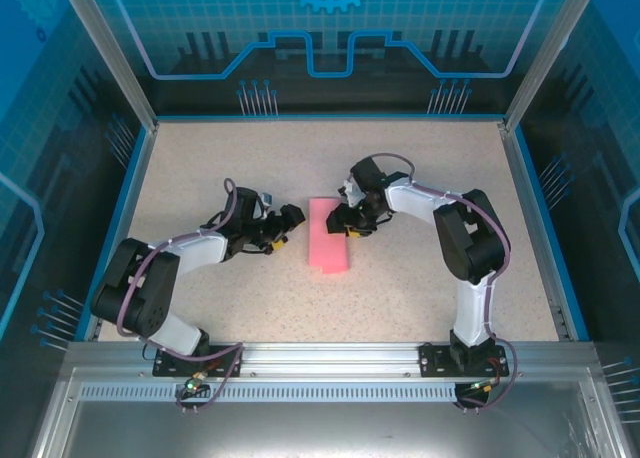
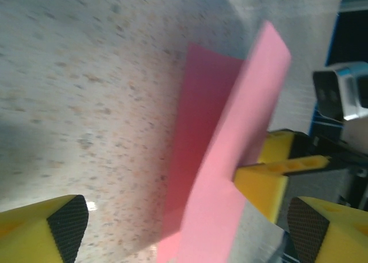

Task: Fold a paper plane with a square sheet of paper (pick it up from the middle)
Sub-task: Fold the square sheet of paper in half at the center of the table.

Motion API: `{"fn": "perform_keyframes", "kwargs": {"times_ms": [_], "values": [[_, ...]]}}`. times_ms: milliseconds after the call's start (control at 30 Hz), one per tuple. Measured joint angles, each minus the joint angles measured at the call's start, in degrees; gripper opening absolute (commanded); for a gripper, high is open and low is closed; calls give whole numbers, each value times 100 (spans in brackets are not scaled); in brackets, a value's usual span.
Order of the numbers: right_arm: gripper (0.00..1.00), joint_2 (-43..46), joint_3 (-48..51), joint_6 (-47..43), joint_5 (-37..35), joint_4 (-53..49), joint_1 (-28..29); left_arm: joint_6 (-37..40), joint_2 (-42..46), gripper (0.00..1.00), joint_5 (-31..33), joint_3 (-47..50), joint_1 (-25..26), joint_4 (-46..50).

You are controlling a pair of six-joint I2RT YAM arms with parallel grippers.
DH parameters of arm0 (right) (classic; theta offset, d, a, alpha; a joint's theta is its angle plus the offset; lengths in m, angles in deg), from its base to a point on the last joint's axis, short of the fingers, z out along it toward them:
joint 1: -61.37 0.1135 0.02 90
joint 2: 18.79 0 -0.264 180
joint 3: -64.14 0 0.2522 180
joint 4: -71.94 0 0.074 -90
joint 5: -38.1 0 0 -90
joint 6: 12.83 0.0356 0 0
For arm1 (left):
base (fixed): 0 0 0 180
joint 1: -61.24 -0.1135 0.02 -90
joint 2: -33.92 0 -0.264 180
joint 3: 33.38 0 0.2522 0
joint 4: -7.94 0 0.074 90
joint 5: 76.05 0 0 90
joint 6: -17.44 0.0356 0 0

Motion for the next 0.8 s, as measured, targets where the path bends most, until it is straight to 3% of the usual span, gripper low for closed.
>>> {"fn": "perform_keyframes", "kwargs": {"times_ms": [500, 800], "values": [[57, 243, 251, -22, 538, 219, -267, -538, -1200, 22, -1043, -181, 417, -1620], [59, 870, 1003, 153, 861, 791, -745, -761, -1283, 8, -1141, -291, 739, -2151]]}}
